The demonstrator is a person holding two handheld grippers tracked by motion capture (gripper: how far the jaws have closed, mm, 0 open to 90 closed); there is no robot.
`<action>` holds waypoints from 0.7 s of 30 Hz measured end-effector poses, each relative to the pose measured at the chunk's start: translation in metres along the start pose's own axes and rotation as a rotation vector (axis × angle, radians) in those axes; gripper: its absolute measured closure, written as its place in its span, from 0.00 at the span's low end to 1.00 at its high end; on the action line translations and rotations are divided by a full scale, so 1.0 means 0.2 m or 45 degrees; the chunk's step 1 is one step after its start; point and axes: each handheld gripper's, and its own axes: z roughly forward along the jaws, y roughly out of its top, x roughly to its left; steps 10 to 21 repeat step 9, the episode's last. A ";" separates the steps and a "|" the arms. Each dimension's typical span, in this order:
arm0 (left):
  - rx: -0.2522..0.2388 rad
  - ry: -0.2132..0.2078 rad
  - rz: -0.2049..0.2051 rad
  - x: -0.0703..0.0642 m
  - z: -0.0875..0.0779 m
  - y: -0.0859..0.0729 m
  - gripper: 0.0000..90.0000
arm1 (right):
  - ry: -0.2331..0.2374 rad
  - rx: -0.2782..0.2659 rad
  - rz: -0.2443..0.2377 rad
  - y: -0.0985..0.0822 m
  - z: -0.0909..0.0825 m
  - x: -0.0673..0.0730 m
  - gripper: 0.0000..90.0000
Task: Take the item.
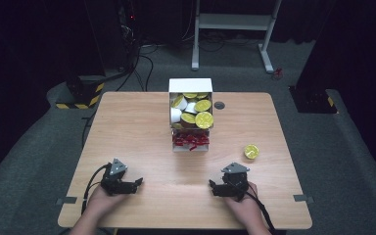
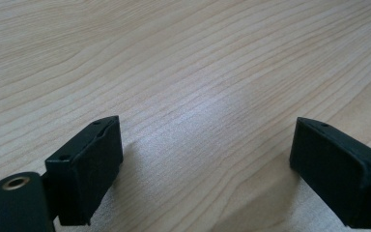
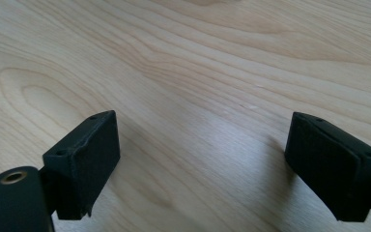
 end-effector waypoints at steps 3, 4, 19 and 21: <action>0.000 -0.002 0.000 0.00 0.00 0.00 0.13 | 0.008 -0.001 -0.013 0.01 0.01 0.02 0.12; 0.000 -0.003 0.000 0.00 0.00 0.00 0.13 | 0.009 0.001 -0.018 0.01 0.01 0.03 0.12; -0.010 -0.004 -0.008 0.00 0.00 -0.01 0.14 | 0.015 0.006 -0.008 0.01 0.01 0.03 0.12; -0.010 -0.004 -0.008 0.00 0.00 -0.01 0.14 | 0.015 0.006 -0.008 0.01 0.01 0.03 0.12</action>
